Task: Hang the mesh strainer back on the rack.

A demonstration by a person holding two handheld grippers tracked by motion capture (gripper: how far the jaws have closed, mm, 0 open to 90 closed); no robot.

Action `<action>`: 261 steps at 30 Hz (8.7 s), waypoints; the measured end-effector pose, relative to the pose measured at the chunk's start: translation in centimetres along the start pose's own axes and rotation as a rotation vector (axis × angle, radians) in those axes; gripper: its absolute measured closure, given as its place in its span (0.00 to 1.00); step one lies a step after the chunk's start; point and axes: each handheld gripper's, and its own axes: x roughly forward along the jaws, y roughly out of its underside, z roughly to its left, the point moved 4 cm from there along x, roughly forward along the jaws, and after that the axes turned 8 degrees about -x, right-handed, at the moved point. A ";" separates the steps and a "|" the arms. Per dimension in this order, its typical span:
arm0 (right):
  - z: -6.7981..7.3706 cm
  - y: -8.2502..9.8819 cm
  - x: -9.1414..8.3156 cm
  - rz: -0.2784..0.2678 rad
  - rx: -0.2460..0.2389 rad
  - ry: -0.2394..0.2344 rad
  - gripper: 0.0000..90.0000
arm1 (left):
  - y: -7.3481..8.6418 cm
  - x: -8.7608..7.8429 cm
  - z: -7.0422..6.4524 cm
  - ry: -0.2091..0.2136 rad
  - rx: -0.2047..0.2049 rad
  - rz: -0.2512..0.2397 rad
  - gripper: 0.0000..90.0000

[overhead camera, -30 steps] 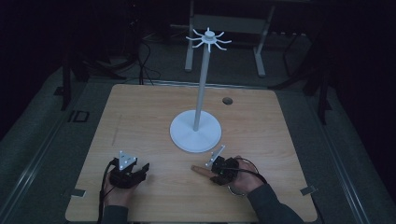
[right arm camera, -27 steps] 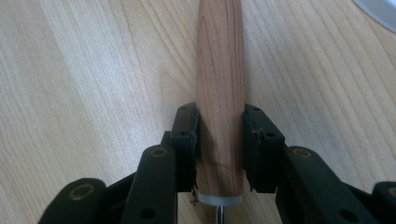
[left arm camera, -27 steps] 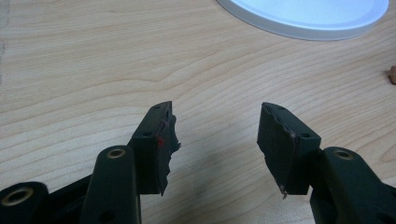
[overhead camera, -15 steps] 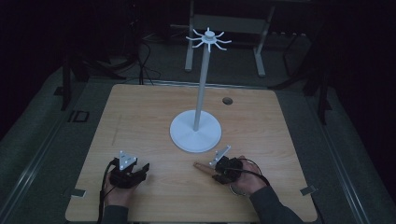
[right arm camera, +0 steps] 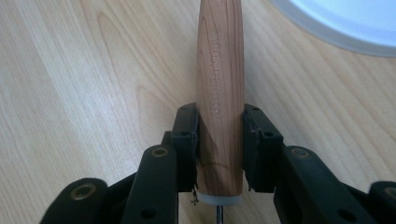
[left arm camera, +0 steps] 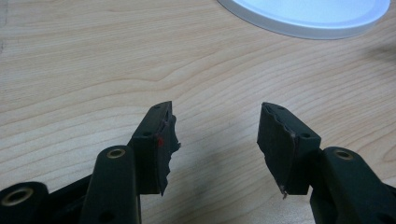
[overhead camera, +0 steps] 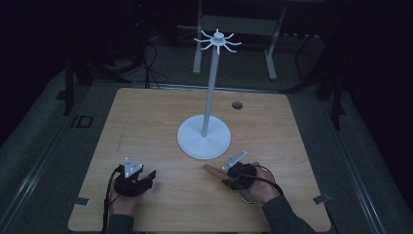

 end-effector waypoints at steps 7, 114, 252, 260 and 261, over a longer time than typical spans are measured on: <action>-0.3 -0.1 -0.6 -0.044 0.015 0.024 0.77 | 0.0 0.0 -0.1 -0.002 0.003 0.001 0.51; -4.5 -4.0 -8.5 -0.615 0.262 0.308 0.77 | 0.0 -0.2 0.1 -0.010 -0.006 -0.012 0.51; -8.4 -7.6 -16.5 -0.857 0.347 0.397 0.77 | -0.1 -0.1 0.1 -0.012 -0.013 -0.013 0.51; -8.7 -7.8 -16.9 -0.875 0.362 0.392 0.77 | -0.1 -0.1 0.1 -0.012 -0.013 -0.013 0.51; -8.7 -7.8 -16.9 -0.875 0.362 0.392 0.77 | -0.1 -0.1 0.1 -0.012 -0.012 -0.013 0.51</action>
